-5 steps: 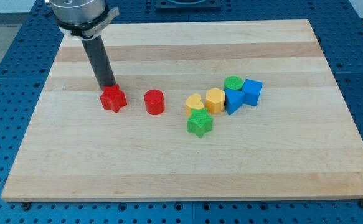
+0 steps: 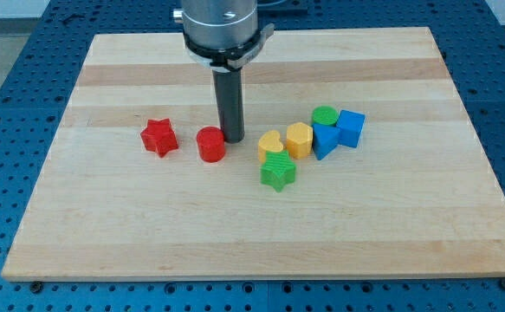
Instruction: Slide the red star and red circle towards the left
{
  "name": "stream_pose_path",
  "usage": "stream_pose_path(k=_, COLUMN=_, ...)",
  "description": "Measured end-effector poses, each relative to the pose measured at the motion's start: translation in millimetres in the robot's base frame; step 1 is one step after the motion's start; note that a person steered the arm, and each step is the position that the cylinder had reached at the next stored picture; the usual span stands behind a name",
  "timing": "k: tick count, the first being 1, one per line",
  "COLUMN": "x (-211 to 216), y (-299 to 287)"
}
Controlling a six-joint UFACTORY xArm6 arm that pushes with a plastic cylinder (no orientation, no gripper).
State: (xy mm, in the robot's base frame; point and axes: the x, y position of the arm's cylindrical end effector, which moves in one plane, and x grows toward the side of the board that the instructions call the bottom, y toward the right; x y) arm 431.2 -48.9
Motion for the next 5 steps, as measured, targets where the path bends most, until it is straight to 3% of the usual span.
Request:
stream_pose_path(k=2, x=1, y=-63)
stream_pose_path(k=5, x=4, y=-28)
